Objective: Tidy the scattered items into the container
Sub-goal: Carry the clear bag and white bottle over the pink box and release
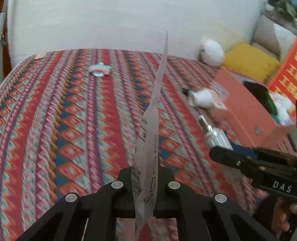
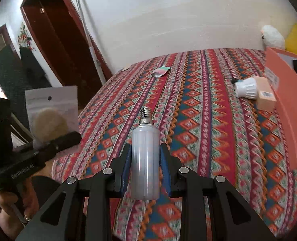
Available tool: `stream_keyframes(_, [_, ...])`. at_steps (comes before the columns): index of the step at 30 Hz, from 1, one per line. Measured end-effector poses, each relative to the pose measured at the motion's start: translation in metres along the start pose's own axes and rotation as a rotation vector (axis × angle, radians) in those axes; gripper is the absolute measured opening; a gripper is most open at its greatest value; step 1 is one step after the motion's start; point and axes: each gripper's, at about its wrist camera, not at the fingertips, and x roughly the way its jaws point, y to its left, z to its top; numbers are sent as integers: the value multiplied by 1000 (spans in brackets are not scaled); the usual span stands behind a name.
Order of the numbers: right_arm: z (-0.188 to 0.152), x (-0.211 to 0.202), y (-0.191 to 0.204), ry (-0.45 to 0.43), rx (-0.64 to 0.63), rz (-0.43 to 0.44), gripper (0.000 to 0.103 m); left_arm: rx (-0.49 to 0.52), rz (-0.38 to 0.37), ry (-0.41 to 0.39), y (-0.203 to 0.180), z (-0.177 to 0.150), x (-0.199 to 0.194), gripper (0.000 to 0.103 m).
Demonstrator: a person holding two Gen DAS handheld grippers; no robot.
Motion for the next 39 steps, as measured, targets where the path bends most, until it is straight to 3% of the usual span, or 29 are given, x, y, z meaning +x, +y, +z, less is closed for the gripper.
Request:
stream_keyframes(11, [-55,-102,-7,-63,15,-32,30,125,-74,-5,-58,-23,-36,2])
stream_keyframes(19, [-59,-149,-32,-126,63,-102,30,224,-147,-27,-106,-12,-48,2])
stream_keyframes(29, [-48,-206,-81,-238,140,-212,30,384,-260,-56,-187,23,-33,2])
stream_keyframes(35, [-26,-239,-119,-302,174,-304,30,458,-327,-62,-234,56,-2,2])
stream_keyframes(39, [-2,-263,-149,-368,185,-369,30,473,-368,-64,-264,95,32,2])
